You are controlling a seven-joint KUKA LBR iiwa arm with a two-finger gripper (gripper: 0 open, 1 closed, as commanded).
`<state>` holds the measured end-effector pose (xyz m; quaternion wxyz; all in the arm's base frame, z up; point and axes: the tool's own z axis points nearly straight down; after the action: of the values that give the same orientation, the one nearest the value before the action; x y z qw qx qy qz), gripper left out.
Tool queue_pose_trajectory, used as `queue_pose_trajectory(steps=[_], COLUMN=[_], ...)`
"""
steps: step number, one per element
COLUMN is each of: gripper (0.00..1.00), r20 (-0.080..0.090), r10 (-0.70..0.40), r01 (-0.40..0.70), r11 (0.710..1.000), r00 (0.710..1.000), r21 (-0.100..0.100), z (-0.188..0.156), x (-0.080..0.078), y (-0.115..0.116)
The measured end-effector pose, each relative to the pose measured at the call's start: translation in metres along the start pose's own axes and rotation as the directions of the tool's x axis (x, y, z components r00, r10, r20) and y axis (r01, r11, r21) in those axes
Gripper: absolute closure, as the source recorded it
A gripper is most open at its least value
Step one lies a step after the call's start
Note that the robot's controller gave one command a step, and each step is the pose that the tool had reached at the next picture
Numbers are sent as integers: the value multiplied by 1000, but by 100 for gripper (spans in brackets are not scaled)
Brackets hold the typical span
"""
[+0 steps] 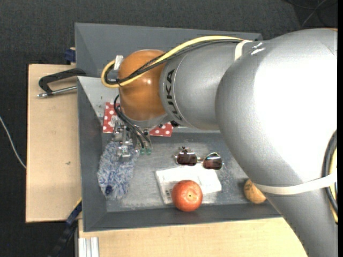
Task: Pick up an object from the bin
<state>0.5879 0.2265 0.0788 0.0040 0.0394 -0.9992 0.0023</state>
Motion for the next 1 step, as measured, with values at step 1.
queue_pose_trajectory(steps=[1], gripper=[100], r20=[0], r10=[0], r01=[0], r11=[1000], r00=[1000], r21=[0], z=[0], x=[0], y=[0])
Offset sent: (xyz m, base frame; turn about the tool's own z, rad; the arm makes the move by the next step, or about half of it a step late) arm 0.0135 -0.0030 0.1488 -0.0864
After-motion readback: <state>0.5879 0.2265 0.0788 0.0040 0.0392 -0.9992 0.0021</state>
